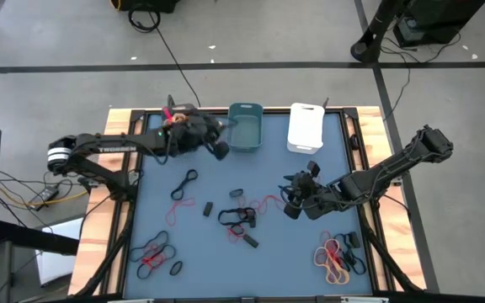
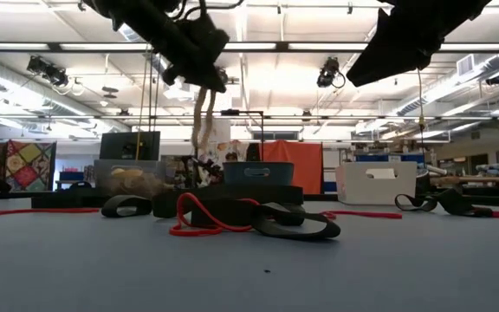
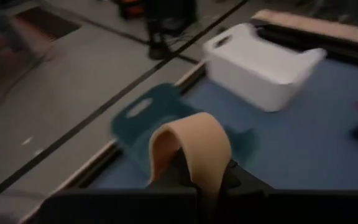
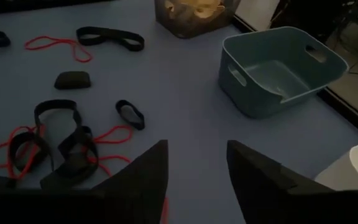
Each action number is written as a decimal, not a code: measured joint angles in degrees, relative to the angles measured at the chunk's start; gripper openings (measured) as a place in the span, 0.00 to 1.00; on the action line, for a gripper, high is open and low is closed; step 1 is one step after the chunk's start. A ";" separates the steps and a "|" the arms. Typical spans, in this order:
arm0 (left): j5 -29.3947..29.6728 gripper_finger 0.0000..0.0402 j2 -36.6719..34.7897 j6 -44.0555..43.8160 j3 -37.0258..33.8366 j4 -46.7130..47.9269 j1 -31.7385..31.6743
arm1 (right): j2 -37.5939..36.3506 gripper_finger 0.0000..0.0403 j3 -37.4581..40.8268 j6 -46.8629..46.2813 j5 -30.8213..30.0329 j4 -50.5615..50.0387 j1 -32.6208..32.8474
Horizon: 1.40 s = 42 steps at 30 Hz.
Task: Sort rubber bands into baskets
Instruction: Put the yellow rubber band into the black bin
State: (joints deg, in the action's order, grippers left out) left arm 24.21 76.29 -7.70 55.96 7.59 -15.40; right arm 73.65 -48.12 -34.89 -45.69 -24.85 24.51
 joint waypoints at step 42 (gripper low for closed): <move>-9.36 0.11 -0.68 -14.93 -19.69 -2.12 -29.93 | 0.02 0.44 1.92 -2.51 0.89 -0.01 -4.66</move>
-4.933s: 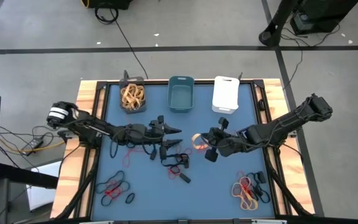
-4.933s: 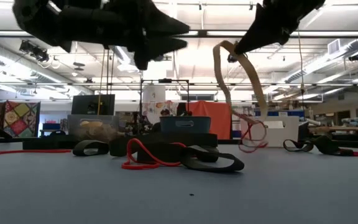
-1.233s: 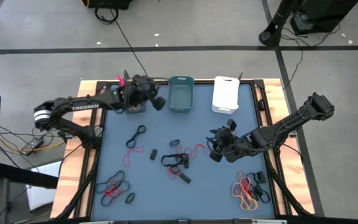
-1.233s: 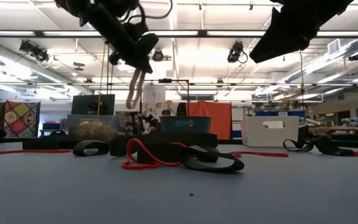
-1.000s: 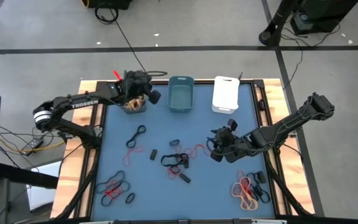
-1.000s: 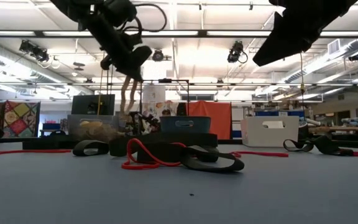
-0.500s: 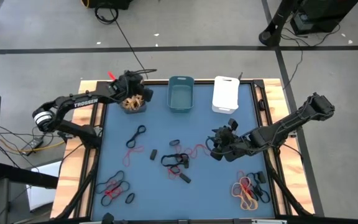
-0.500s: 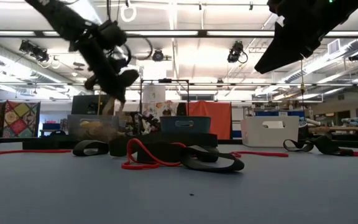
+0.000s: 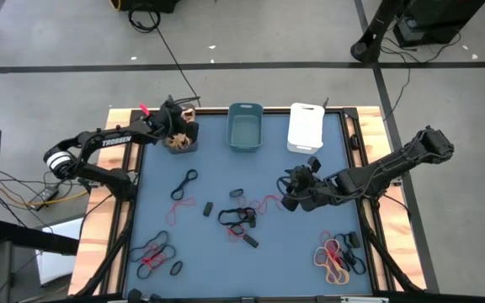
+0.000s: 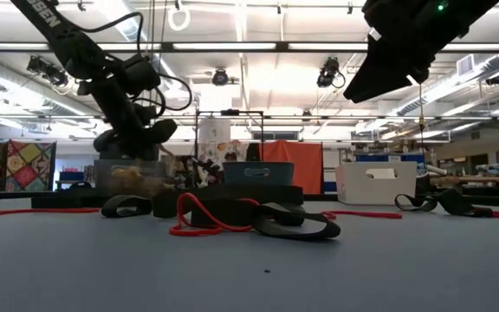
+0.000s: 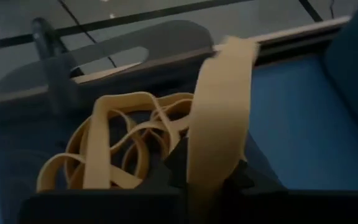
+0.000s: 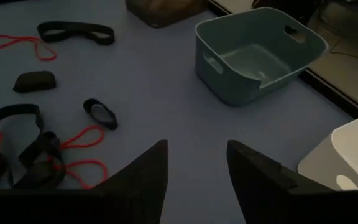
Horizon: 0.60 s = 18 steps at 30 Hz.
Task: Sort rubber bands into baskets
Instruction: Put the yellow rubber band into the black bin
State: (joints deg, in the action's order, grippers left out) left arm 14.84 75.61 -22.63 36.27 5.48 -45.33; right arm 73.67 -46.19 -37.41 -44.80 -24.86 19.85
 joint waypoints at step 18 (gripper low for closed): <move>-0.24 0.54 -4.91 1.89 0.00 -0.68 -1.86 | 0.00 0.43 2.66 -1.87 3.85 -1.93 -4.06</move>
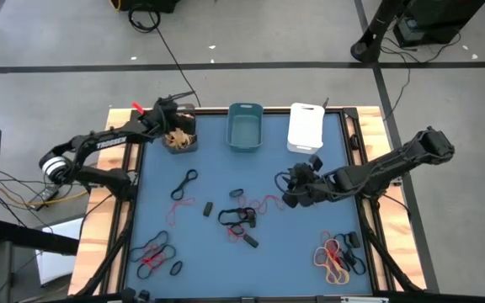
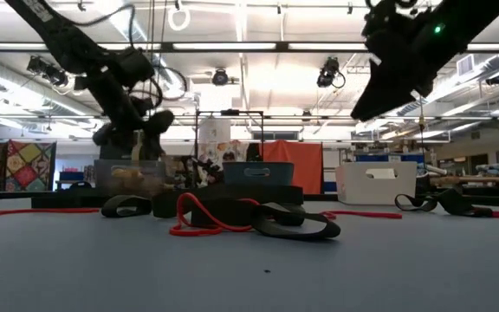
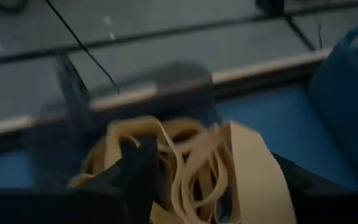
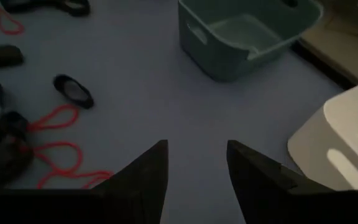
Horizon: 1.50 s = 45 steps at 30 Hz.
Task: Sort rubber bands into baskets
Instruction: Put the yellow rubber band into the black bin
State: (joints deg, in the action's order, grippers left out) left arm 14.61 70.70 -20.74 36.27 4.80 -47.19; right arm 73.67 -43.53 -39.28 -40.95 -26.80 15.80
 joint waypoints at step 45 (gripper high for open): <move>2.61 0.54 -7.43 -0.65 0.02 -6.19 7.94 | -0.03 0.43 -19.99 11.76 49.11 -27.12 -40.90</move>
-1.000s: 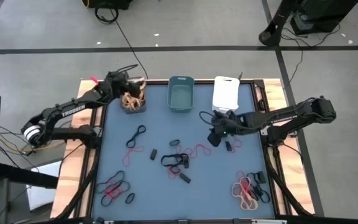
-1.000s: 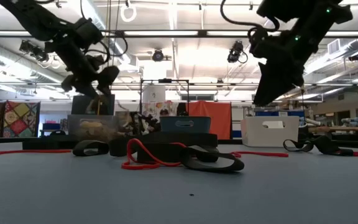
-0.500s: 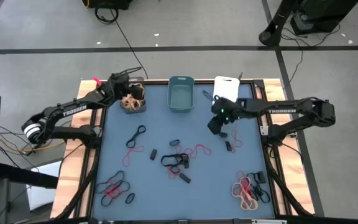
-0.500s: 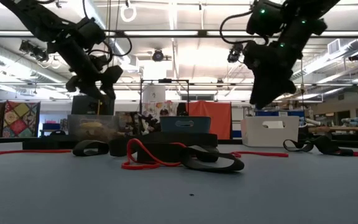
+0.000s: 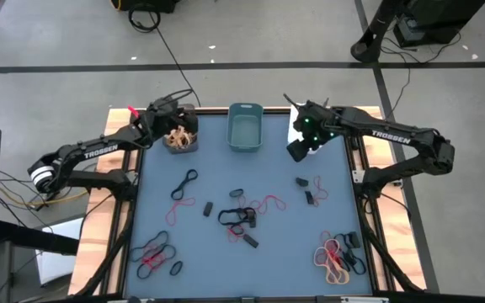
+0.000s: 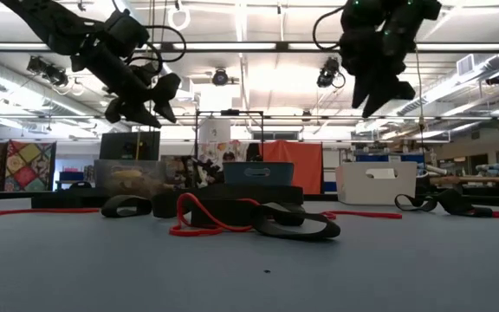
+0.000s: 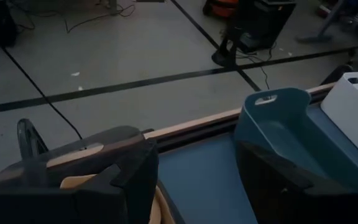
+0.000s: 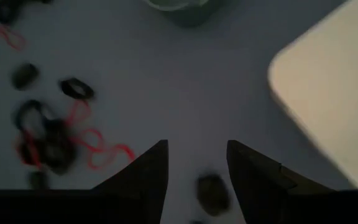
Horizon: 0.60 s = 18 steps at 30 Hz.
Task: Sort rubber bands into baskets
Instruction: Put the yellow rubber band into the black bin
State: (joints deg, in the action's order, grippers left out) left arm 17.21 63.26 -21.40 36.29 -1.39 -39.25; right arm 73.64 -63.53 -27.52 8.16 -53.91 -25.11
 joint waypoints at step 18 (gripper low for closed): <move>1.44 0.54 0.04 -1.85 0.02 -1.50 3.39 | 0.71 0.43 0.04 8.18 -5.93 -2.89 -1.43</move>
State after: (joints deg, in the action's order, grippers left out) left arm 18.65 63.31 -23.24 36.32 -2.89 -35.86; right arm 74.35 -63.48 -19.33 2.23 -56.80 -26.54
